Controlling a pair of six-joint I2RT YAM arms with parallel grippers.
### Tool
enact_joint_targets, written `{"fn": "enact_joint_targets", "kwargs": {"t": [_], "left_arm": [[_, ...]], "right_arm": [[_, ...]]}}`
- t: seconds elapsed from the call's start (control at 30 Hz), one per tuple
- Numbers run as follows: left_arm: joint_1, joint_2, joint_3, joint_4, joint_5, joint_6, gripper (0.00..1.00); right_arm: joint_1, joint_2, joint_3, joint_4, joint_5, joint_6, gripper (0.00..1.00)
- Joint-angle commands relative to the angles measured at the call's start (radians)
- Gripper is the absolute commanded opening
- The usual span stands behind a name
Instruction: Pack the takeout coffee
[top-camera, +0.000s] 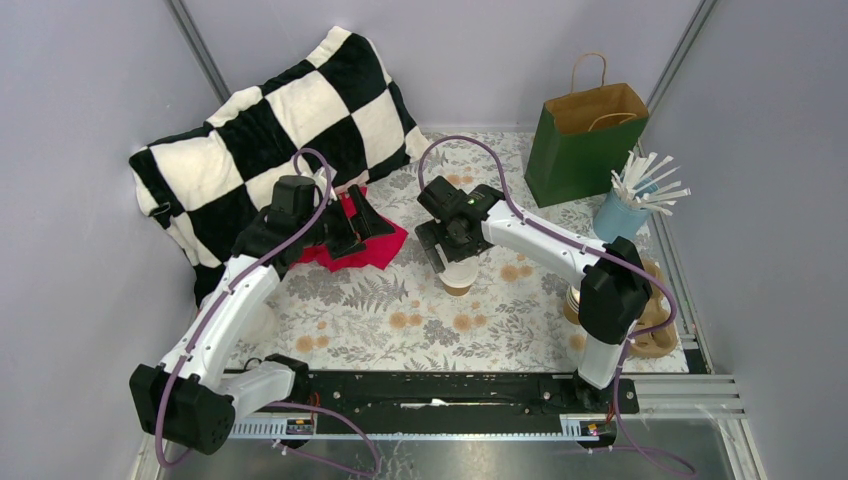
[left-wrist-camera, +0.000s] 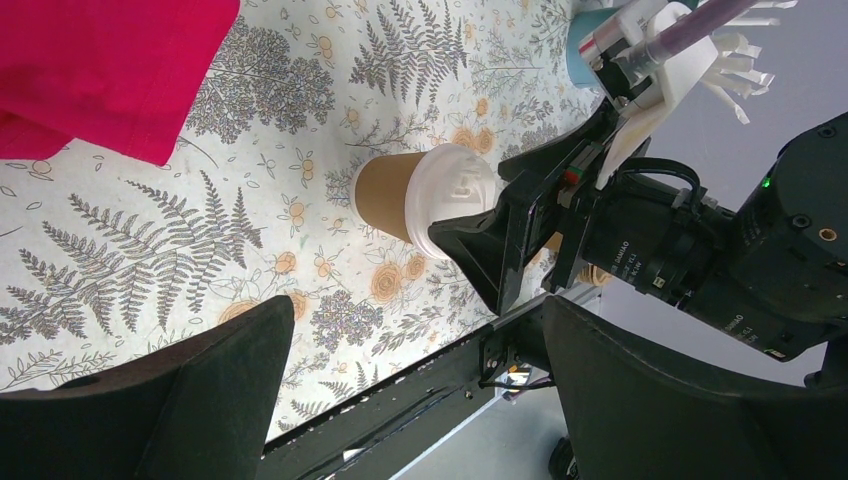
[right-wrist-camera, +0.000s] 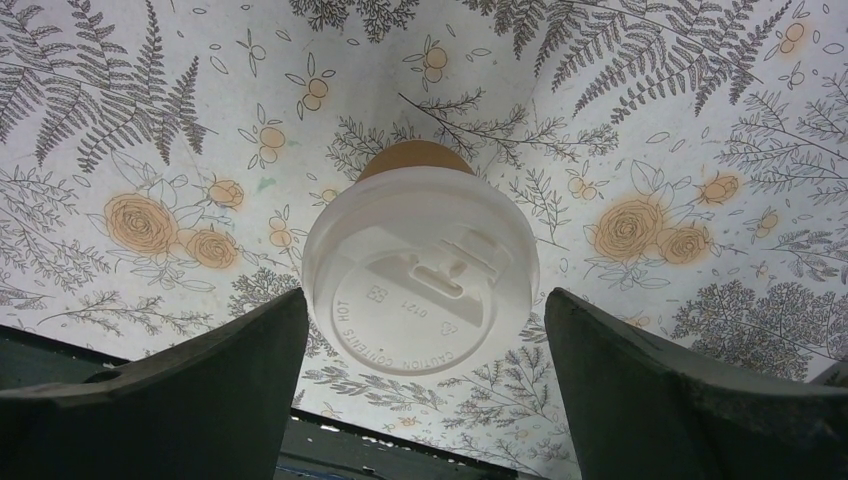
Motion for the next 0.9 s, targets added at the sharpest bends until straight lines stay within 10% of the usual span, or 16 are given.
{"fn": "enact_joint_targets", "kwargs": {"t": [0.0,0.17,0.53,0.87], "left_arm": [[-0.004,-0.002,0.048,0.017,0.001,0.024,0.99],[-0.006,0.049,0.059,0.03,0.102,0.047,0.99],[-0.156,0.328,-0.025,0.314,0.32,-0.032,0.67],[-0.173,0.48,-0.053,0.373,0.336,-0.082,0.46]], "right_arm": [[0.011,-0.007,0.064,-0.039,0.014,-0.003,0.96],[-0.035,-0.11,0.116,-0.083,-0.044,-0.025,1.0],[-0.528,-0.355,-0.423,0.308,-0.915,-0.004,0.84],[-0.598,-0.319,-0.62,0.556,-1.03,0.135,0.55]]}}
